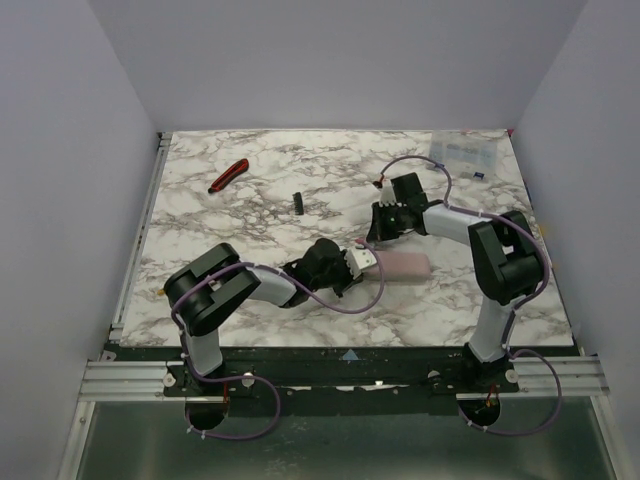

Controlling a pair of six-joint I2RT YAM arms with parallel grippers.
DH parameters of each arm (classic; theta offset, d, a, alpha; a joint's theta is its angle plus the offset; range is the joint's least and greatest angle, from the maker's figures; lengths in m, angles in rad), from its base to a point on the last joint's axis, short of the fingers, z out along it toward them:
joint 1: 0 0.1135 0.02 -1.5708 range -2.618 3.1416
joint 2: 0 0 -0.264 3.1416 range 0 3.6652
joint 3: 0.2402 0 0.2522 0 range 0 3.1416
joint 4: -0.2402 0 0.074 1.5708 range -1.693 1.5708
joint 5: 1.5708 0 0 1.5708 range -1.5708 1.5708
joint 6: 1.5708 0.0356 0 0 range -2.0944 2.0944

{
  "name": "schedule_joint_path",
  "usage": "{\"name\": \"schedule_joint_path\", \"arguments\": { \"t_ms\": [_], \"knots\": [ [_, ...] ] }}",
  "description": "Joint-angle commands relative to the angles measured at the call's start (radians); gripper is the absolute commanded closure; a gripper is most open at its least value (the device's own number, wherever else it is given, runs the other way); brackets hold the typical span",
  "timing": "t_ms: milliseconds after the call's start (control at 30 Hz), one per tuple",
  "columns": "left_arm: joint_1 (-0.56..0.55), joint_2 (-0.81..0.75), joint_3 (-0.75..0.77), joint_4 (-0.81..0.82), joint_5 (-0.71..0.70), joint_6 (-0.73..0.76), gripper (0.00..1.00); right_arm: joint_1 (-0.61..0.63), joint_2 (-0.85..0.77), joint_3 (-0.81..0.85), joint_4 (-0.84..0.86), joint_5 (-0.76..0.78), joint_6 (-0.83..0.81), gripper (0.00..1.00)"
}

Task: Open the umbrella

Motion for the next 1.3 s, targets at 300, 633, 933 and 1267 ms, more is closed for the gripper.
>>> {"name": "schedule_joint_path", "arguments": {
  "t_ms": [300, 633, 933, 1267],
  "knots": [
    [0.106, -0.004, 0.033, -0.059, 0.085, 0.017, 1.0, -0.109, -0.105, 0.118, -0.427, -0.286, -0.58, 0.05],
    [0.145, 0.031, 0.109, -0.112, 0.128, 0.011, 1.0, -0.16, -0.109, 0.042, -0.643, -0.405, -0.802, 0.0],
    [0.145, 0.035, 0.128, -0.137, 0.13, 0.001, 1.0, -0.144, -0.074, 0.056, -0.636, -0.505, -0.737, 0.01],
    [0.13, 0.02, 0.102, -0.113, 0.123, -0.056, 1.0, -0.142, -0.041, -0.07, -0.451, -0.433, -0.608, 0.65]
  ]
}}
